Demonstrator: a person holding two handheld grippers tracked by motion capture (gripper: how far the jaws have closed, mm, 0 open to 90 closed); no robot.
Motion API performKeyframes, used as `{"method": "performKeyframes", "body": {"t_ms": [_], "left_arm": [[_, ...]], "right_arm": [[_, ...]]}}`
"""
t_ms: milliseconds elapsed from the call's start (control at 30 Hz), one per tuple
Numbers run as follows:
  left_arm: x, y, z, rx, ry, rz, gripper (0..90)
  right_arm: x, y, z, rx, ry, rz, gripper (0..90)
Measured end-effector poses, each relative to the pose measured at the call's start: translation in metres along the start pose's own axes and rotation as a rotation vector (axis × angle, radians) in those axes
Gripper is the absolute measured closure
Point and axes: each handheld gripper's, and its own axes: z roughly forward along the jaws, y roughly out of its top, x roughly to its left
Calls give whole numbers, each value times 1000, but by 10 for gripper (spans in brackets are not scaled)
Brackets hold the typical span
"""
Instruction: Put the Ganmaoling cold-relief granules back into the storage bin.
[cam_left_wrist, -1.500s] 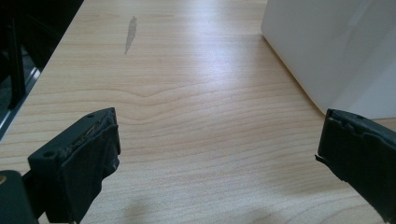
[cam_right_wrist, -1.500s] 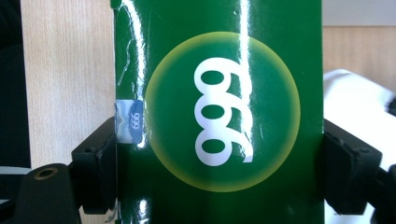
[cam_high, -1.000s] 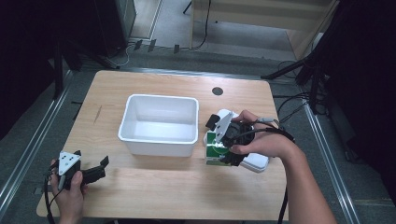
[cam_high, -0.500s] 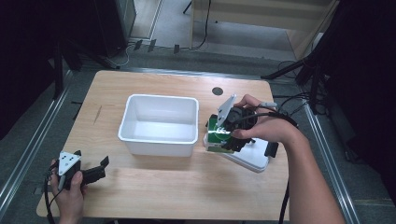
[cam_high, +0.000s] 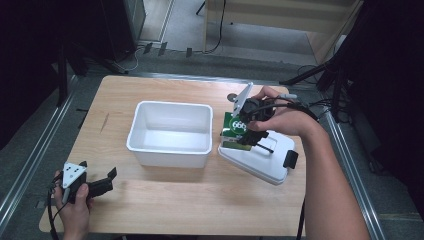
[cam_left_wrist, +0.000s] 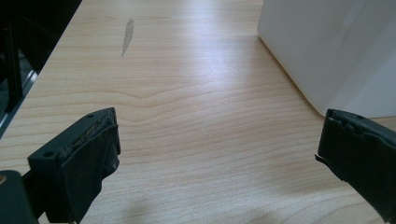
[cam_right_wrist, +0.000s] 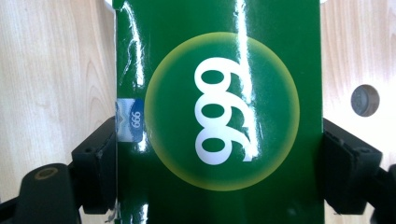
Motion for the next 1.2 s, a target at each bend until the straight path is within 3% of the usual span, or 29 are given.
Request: {"method": "performKeyframes", "body": {"t_ms": [333,700,1200], "left_arm": [[0,0,0,1,-1,3,0],[1,0,-1,-4,0,-6,0],[1,0,-1,-5,-7,-15,0]], "right_arm": [[-12,27,-7,-16,-3,-11,160],[-14,60,-8,-28,6,-27,160],[-14,106,6,-45,32,-74,159]]}}
